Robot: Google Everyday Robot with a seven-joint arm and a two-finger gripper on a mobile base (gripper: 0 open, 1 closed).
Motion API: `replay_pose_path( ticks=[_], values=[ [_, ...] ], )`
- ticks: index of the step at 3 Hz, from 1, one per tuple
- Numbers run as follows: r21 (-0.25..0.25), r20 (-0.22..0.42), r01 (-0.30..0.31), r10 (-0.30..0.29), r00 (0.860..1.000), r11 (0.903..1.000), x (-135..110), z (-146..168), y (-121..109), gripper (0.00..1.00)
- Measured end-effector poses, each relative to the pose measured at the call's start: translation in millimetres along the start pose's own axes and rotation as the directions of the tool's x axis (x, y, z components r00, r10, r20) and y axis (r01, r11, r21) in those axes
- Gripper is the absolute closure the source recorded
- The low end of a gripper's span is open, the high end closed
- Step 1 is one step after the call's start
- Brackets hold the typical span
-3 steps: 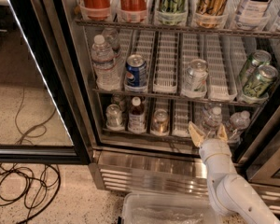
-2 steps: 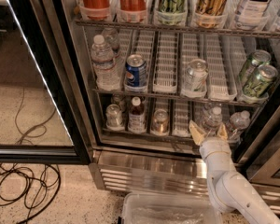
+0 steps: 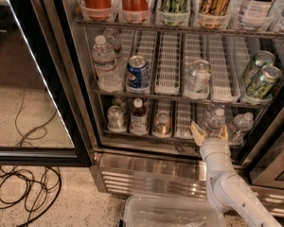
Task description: Pick water bottle from bottom shelf of fridge
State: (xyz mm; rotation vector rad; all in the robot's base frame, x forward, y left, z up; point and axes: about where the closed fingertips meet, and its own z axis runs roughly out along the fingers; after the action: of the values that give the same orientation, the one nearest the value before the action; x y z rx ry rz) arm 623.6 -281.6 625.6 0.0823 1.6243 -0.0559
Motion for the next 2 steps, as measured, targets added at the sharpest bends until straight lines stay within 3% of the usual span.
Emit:
replay_pose_path(
  ticks=[2],
  values=[
    [0.0,0.003,0.004,-0.004,1.0,1.0,-0.6,0.0,0.0,0.69]
  ],
)
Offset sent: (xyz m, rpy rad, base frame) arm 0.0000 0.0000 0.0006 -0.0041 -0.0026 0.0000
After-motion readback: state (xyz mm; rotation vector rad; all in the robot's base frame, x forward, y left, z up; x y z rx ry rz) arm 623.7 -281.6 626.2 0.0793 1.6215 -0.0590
